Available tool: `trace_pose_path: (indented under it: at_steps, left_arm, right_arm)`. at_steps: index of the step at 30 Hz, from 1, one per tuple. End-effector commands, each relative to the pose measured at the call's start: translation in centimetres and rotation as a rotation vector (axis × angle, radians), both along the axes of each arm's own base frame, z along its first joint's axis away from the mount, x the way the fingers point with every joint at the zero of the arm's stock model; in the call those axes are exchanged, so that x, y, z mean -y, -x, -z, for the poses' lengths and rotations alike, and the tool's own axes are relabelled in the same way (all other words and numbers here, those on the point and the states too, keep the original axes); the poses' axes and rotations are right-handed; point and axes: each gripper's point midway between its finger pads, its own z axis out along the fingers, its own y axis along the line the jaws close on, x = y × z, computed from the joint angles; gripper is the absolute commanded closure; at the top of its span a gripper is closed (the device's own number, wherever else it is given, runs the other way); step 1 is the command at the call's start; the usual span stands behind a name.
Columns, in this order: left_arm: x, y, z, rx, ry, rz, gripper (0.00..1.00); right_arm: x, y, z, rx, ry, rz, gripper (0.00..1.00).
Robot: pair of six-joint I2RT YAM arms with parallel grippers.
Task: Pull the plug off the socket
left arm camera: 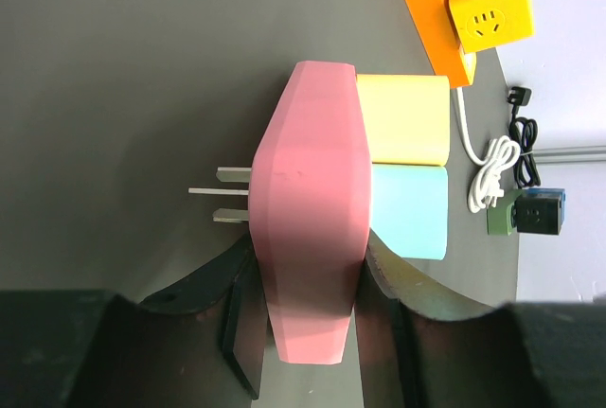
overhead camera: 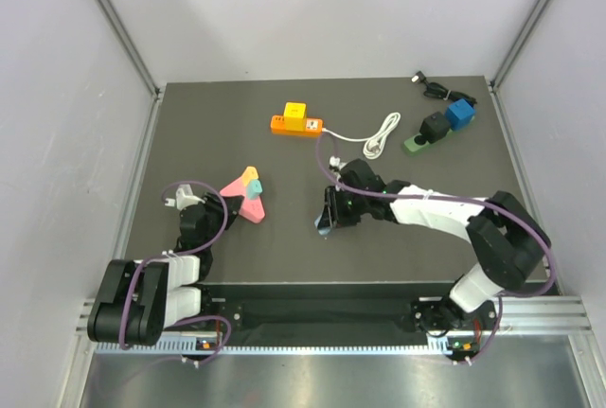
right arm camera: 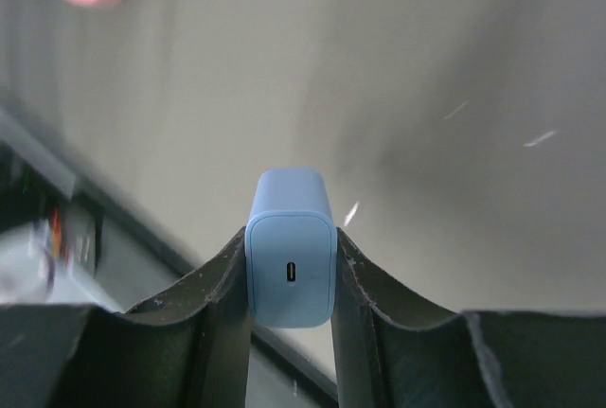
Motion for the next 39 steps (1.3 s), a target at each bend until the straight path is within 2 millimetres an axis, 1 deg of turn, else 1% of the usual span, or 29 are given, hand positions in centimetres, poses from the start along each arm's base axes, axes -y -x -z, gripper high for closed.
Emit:
trace_pose_path:
  at_steps: [1,2,3,5,6,8,10,11,12,14,15,16,18,22,25,29,31,33,35,36,38,39]
  left_arm:
    - [-1.0,3.4,4.8,-0.154,-0.056,-0.021,1.0]
    - [-1.0,3.4,4.8,-0.154,-0.056,-0.021,1.0]
    - [-1.1,3.4,4.9,-0.157,-0.056,-0.023,1.0]
    - [-1.0,3.3,4.8,-0.154,-0.054,-0.023,1.0]
    - [-1.1,3.4,4.8,-0.154,-0.054,-0.025,1.0]
    - [-1.1,3.4,4.9,-0.159,-0.054,-0.025,1.0]
    - [-1.1,3.4,4.9,-0.157,-0.054,-0.027,1.0]
    - [-1.1,3.3,4.8,-0.152,-0.055,-0.026,1.0]
    - [-1.1,3.3,4.8,-0.154,-0.054,-0.025,1.0]
    - [-1.1,3.4,4.9,-0.158,-0.057,-0.022,1.0]
    - [-1.0,3.3,4.8,-0.154,-0.056,-0.021,1.0]
    - [-1.0,3.4,4.9,-0.158,-0.057,-0.019,1.0]
    - [-1.0,3.4,4.9,-0.158,-0.057,-0.019,1.0]
    - [-1.0,3.3,4.8,-0.158,-0.057,-0.017,1.0]
    - [-1.0,3.3,4.8,-0.156,-0.06,-0.016,1.0]
    - [-1.0,3.4,4.9,-0.161,-0.058,-0.018,1.0]
    - [-1.1,3.3,4.8,-0.158,-0.059,-0.021,1.0]
    - [-1.0,3.3,4.8,-0.158,-0.059,-0.019,1.0]
    - [-1.0,3.4,4.9,-0.161,-0.059,-0.014,1.0]
    - [-1.0,3.3,4.9,-0.161,-0.061,-0.017,1.0]
    - [-1.0,3.4,4.9,-0.162,-0.063,-0.014,1.0]
    - [-1.0,3.3,4.9,-0.16,-0.061,-0.013,1.0]
  right_arm:
    - [-1.7,4.9,-4.2,0.041,-0.206,-0.325,1.0]
    - [-1.7,5.6,-4.5,0.043,-0.23,-0.366,0.99]
    - [-1.6,7.3,-4.6,0.0,-0.269,-0.428,0.97]
    - [-1.4,9.1,-4.7,-0.05,-0.305,-0.51,0.95]
    - [-1.2,9.4,-4.2,-0.065,-0.298,-0.522,0.94]
    - [-1.0,9.6,-3.7,-0.066,-0.281,-0.539,0.94]
    - [-0.7,9.6,-2.6,-0.099,-0.244,-0.546,0.93]
    - [-0.6,9.4,-2.0,-0.095,-0.216,-0.554,0.94]
    - [-0.3,9.6,-0.8,-0.141,-0.184,-0.556,0.95]
    - [-0.5,9.5,-0.4,-0.138,-0.166,-0.588,0.95]
    - [-0.6,9.6,0.2,-0.153,-0.154,-0.601,0.94]
    - [-0.9,9.4,0.0,-0.148,-0.156,-0.611,0.93]
    - [-1.0,9.7,0.7,-0.154,-0.134,-0.642,0.9]
    - [-1.6,9.4,0.9,-0.155,-0.116,-0.671,0.86]
    - [-2.0,10.0,1.2,-0.163,-0.104,-0.713,0.84]
    - [-2.2,11.5,1.8,-0.191,-0.088,-0.795,0.85]
    - [-2.4,11.2,2.1,-0.19,-0.071,-0.801,0.83]
    - [-2.7,11.1,2.2,-0.184,-0.06,-0.809,0.79]
    - [-2.8,10.8,2.1,-0.171,-0.06,-0.81,0.72]
    - [-3.0,10.6,2.0,-0.164,-0.061,-0.812,0.65]
    - [-3.0,10.3,1.9,-0.147,-0.051,-0.808,0.57]
    - [-3.1,9.9,1.9,-0.134,-0.039,-0.803,0.49]
